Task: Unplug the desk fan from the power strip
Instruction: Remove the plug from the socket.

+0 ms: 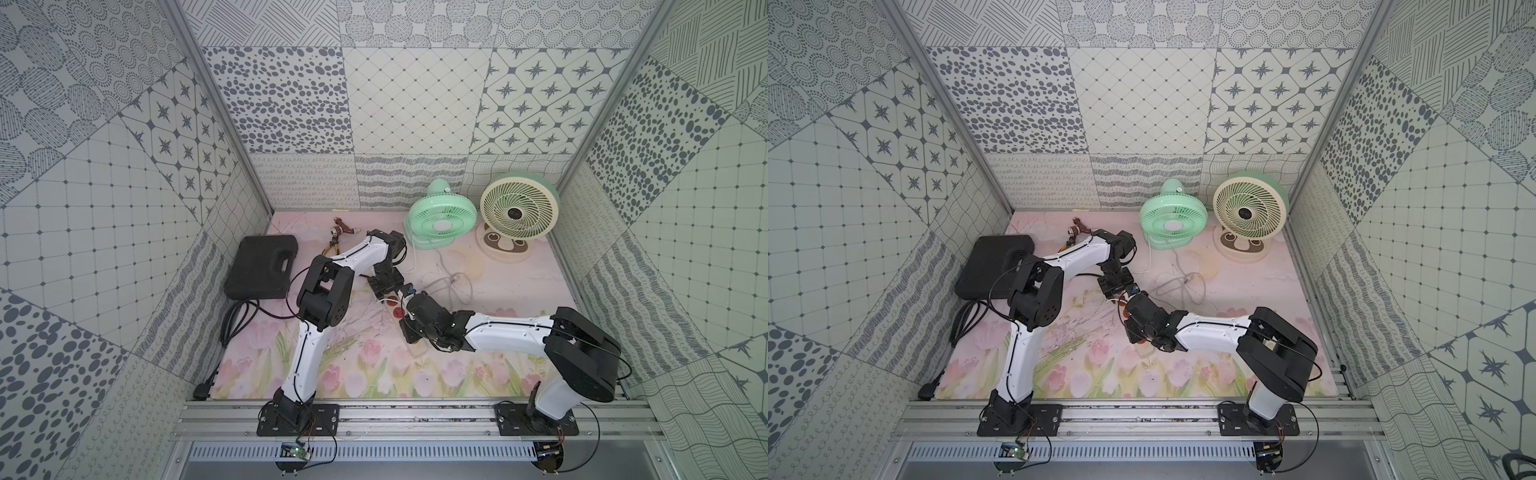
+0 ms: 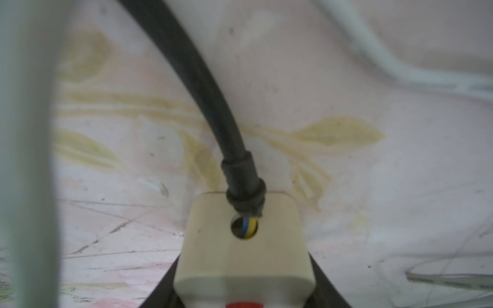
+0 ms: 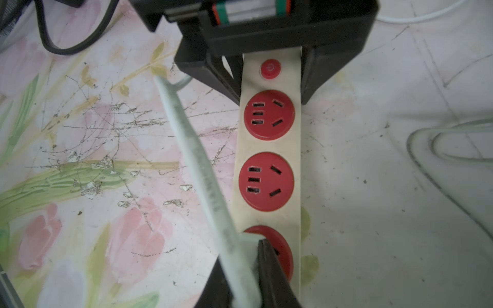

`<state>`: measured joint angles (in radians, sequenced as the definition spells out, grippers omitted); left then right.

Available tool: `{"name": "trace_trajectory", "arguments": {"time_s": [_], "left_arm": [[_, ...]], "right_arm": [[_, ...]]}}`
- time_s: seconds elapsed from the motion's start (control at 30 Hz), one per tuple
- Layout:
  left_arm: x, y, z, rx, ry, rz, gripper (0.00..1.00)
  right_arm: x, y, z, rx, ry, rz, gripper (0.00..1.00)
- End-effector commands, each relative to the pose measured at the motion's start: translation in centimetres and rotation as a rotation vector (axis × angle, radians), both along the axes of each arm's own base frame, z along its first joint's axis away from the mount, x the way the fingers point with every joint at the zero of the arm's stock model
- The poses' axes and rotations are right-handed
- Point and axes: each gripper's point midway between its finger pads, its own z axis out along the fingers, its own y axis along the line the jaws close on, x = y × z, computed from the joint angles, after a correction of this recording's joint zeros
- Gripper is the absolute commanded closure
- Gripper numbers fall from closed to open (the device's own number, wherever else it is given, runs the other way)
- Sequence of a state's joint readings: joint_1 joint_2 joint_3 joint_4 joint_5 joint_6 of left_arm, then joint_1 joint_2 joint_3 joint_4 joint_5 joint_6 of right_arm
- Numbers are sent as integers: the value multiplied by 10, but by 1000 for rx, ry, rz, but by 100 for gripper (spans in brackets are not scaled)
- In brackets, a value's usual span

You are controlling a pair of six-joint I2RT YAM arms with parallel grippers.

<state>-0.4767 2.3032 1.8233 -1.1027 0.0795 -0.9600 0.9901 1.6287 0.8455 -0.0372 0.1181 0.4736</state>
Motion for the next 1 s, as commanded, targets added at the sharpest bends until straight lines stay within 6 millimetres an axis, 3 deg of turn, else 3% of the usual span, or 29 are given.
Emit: {"name": "trace_trajectory", "arguments": {"time_s": [0.0, 0.47, 0.97], "left_arm": [[-54, 52, -20, 256, 227, -41, 100], [-54, 52, -20, 255, 229, -37, 100], [-51, 52, -15, 262, 225, -39, 100]], "right_arm": [[17, 10, 40, 169, -49, -56, 100], [12, 15, 42, 97, -104, -10, 100], [-20, 60, 49, -208, -387, 210, 100]]}}
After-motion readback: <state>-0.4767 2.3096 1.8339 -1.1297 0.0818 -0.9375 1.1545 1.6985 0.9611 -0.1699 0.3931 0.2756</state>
